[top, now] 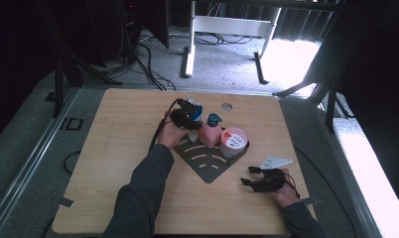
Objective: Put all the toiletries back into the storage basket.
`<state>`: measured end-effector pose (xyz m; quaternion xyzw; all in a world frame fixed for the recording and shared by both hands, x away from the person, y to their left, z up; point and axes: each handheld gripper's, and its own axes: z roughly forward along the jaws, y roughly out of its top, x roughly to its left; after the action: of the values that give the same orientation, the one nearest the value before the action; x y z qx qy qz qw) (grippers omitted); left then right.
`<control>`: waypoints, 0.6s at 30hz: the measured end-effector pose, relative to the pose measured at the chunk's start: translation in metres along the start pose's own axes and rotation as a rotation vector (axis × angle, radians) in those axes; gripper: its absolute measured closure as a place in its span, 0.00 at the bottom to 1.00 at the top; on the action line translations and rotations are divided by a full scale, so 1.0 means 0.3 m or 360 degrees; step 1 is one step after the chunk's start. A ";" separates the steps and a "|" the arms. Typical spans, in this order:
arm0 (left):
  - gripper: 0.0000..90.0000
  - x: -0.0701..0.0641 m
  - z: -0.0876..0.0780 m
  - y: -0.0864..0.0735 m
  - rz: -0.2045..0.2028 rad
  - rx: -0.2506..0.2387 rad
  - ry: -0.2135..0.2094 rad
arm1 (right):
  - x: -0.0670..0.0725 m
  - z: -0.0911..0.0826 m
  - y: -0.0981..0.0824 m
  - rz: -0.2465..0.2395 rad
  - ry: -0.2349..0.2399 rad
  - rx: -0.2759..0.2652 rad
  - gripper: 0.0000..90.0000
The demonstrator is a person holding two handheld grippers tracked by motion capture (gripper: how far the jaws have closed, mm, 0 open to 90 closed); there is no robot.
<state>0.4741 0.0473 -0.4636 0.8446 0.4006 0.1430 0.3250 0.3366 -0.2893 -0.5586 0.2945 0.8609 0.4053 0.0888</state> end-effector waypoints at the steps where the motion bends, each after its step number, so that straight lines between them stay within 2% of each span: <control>1: 0.52 0.000 0.000 0.000 0.0000 0.0000 0.0000 | 0.000 0.000 0.000 0.0000 0.0000 0.0000 0.40; 9: 0.48 0.004 -0.035 -0.006 -0.0006 0.0000 -0.0038 | 0.001 0.000 0.000 -0.0002 -0.0002 0.0001 0.40; 18: 0.45 -0.005 -0.066 -0.016 0.0030 0.0010 -0.0074 | 0.002 0.000 0.000 -0.0004 -0.0004 0.0002 0.40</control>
<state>0.4603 0.0569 -0.4518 0.8525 0.3854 0.1251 0.3302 0.3361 -0.2890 -0.5586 0.2941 0.8613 0.4043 0.0903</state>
